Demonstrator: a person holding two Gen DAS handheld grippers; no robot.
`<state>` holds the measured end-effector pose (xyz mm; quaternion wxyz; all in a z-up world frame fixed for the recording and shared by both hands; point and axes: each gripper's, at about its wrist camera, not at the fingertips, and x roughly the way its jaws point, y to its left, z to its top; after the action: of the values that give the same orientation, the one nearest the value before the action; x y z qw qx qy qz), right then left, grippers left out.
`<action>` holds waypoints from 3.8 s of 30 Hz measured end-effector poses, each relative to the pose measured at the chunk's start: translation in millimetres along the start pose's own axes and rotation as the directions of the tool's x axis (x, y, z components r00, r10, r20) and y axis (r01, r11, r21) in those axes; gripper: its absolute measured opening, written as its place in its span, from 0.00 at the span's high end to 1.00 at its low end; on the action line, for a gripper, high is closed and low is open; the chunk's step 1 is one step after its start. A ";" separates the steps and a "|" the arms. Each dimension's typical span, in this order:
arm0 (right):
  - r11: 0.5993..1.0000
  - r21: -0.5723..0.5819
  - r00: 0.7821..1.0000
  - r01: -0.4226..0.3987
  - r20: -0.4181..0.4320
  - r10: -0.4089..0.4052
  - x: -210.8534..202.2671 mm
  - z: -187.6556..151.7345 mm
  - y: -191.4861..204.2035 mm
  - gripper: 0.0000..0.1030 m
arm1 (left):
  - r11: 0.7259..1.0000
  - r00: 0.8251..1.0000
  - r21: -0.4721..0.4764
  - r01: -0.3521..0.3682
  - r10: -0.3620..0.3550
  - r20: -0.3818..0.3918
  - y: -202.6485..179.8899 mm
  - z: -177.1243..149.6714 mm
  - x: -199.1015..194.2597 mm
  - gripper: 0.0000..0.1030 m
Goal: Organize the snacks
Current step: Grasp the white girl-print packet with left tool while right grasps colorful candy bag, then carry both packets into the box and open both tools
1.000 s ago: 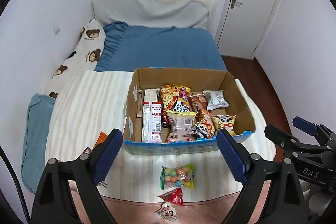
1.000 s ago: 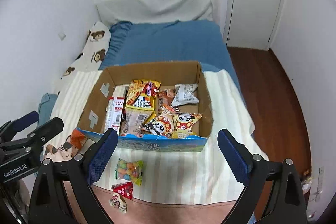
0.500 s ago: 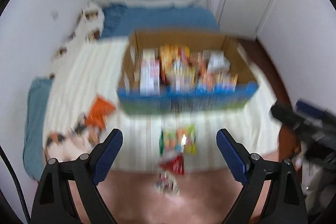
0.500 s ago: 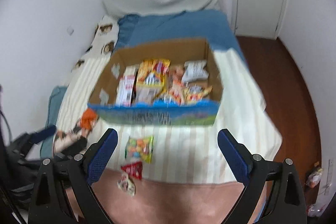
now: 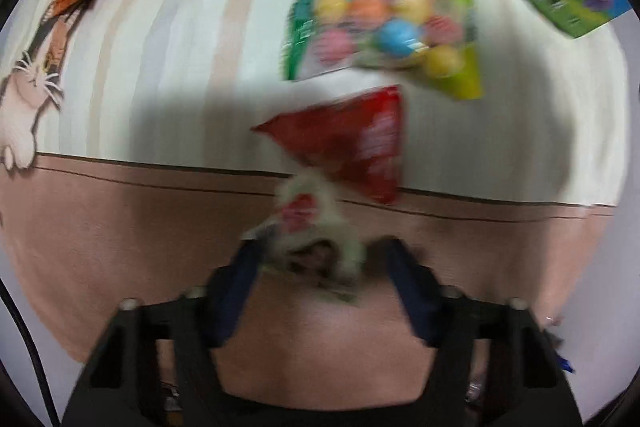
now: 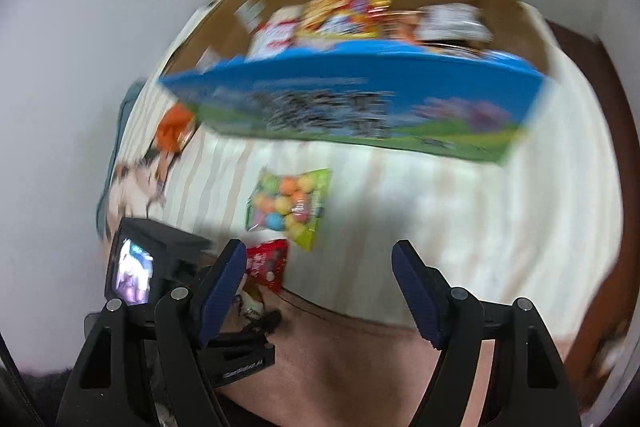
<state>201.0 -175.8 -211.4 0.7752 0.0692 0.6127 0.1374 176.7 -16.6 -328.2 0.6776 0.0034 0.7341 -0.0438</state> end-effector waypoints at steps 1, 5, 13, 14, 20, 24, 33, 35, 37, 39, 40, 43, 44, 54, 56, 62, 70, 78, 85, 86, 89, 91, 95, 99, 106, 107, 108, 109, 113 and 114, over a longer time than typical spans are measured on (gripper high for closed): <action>0.997 -0.071 1.000 0.008 -0.021 -0.010 10.6 5.6 10.0 0.25 | 1.000 1.000 -0.011 0.013 -0.013 -0.001 4.3 -1.6 1.0 0.49; 0.940 -0.335 0.991 0.066 -0.086 -0.100 49.7 23.3 50.1 0.25 | 0.998 0.999 -0.064 -0.019 0.021 0.038 29.4 -10.4 -8.6 0.50; 0.765 -0.632 0.927 0.128 -0.198 -0.319 132.1 37.5 99.7 0.25 | 0.985 0.998 -0.172 0.018 -0.007 0.062 75.6 -15.1 -13.1 0.50; 0.748 -0.650 0.915 0.137 -0.207 -0.347 140.1 35.9 101.5 0.25 | 0.985 0.998 -0.170 0.026 -0.015 0.062 78.6 -15.5 -14.4 0.50; 0.757 -0.625 0.897 0.192 -0.201 -0.394 145.4 31.4 100.7 0.33 | 0.991 0.997 -0.127 0.035 -0.027 0.067 78.4 -9.5 -19.8 0.50; 0.902 -0.376 0.907 0.213 -0.266 -0.326 127.3 29.3 63.4 0.41 | 0.998 0.997 -0.058 0.024 -0.020 0.068 61.3 -4.4 -27.4 0.50; 0.962 0.245 0.954 0.117 -0.296 -0.041 83.1 -25.3 -18.0 0.41 | 0.999 0.997 0.048 0.016 -0.020 0.072 43.2 2.4 -33.6 0.50; 0.949 0.300 0.956 0.099 -0.294 -0.007 79.8 -38.4 -24.4 0.40 | 0.998 0.997 0.057 0.004 -0.008 0.073 39.4 2.6 -31.8 0.50; 0.956 0.259 0.953 0.137 -0.296 -0.056 78.2 -43.5 -18.9 0.34 | 0.998 0.997 0.062 -0.002 -0.003 0.074 39.4 2.5 -31.2 0.50; 0.964 0.161 0.950 0.211 -0.266 -0.163 77.6 -45.7 -3.6 0.29 | 0.998 0.997 0.066 -0.007 0.002 0.076 44.5 1.8 -34.9 0.50; 0.964 0.139 0.950 0.225 -0.253 -0.185 80.0 -44.5 3.3 0.28 | 0.998 0.997 0.068 -0.009 0.004 0.076 43.4 -3.9 -29.7 0.50; 0.963 0.077 0.944 0.260 -0.229 -0.237 94.2 -49.5 13.2 0.28 | 0.997 0.997 0.072 -0.017 0.011 0.073 39.5 -4.7 -25.4 0.50; 0.961 0.069 0.942 0.266 -0.230 -0.244 102.0 -51.4 17.4 0.29 | 0.997 0.997 0.075 -0.020 0.015 0.073 38.3 -5.4 -26.3 0.50; 0.911 0.307 0.953 0.275 -0.215 -0.215 86.7 -92.3 -28.8 0.45 | 0.992 0.996 0.108 -0.063 0.056 0.067 20.8 1.7 -17.8 0.49; 0.909 0.300 0.949 0.290 -0.211 -0.234 91.9 -94.0 -24.8 0.44 | 0.992 0.996 0.108 -0.067 0.060 0.061 18.5 1.9 -12.5 0.49; 0.910 0.295 0.954 0.290 -0.170 -0.248 91.1 -102.0 -13.7 0.46 | 0.992 0.996 0.112 -0.061 0.052 0.075 15.5 3.0 -14.6 0.50; 0.920 0.358 0.987 0.158 -0.063 -0.145 33.9 -98.7 -22.2 0.48 | 0.987 0.983 0.161 0.002 -0.031 0.179 3.6 -1.6 -83.9 0.50; 0.946 0.323 0.989 0.009 0.138 -0.056 -54.1 -23.5 -22.7 0.48 | 0.968 0.920 0.225 0.106 -0.182 0.348 -26.7 50.1 -198.8 0.50; 0.961 0.275 0.971 -0.008 0.234 -0.059 -94.2 65.6 -37.0 0.48 | 0.963 0.893 0.251 0.094 -0.193 0.407 -38.9 137.0 -246.1 0.50; 0.962 0.274 0.970 0.001 0.233 -0.067 -95.5 77.7 -40.5 0.48 | 0.966 0.896 0.247 0.071 -0.171 0.410 -38.2 152.1 -247.3 0.50; 0.958 0.286 0.972 0.025 0.217 -0.091 -88.7 113.3 -57.5 0.48 | 0.974 0.906 0.225 0.018 -0.111 0.409 -35.9 194.6 -244.7 0.50; 0.954 0.298 0.976 0.042 0.191 -0.103 -83.1 135.1 -73.9 0.48 | 0.979 0.916 0.206 -0.007 -0.076 0.393 -31.7 219.7 -237.3 0.50; 0.946 0.304 0.981 0.112 0.120 -0.155 -63.4 167.0 -97.4 0.48 | 0.983 0.942 0.168 -0.068 0.008 0.335 -19.8 269.7 -208.9 0.49; 0.939 0.306 0.982 0.155 0.059 -0.181 -36.9 189.7 -116.3 0.48 | 0.981 0.952 0.149 -0.127 0.078 0.296 -12.5 299.4 -184.2 0.49; 0.921 0.318 0.973 0.226 -0.026 -0.230 5.4 210.6 -132.2 0.37 | 0.980 0.975 0.131 -0.148 0.122 0.185 -0.5 338.8 -142.7 0.48; 0.914 0.329 0.970 0.239 -0.037 -0.240 9.9 212.9 -135.3 0.31 | 0.982 0.978 0.123 -0.143 0.121 0.170 2.3 343.5 -139.1 0.47; 0.911 0.338 0.971 0.236 -0.045 -0.235 12.2 213.5 -138.0 0.22 | 0.984 0.980 0.112 -0.136 0.117 0.158 5.0 346.7 -136.0 0.43; 0.911 0.343 0.973 0.227 -0.052 -0.223 15.0 214.0 -139.5 0.17 | 0.986 0.982 0.106 -0.128 0.110 0.155 6.4 348.8 -135.1 0.32; 0.915 0.332 0.973 0.231 -0.074 -0.219 25.9 217.5 -137.8 0.10 | 0.991 0.984 0.091 -0.097 0.082 0.160 9.6 355.0 -130.8 0.20; 0.914 0.329 0.972 0.235 -0.078 -0.222 26.9 217.7 -136.1 0.08 | 0.991 0.983 0.093 -0.099 0.084 0.161 7.7 355.9 -130.2 0.17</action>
<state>435.0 -284.2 -221.9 0.7507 0.1257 0.6459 -0.0594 541.8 -26.3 -226.8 0.7335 0.0677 0.6745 -0.0495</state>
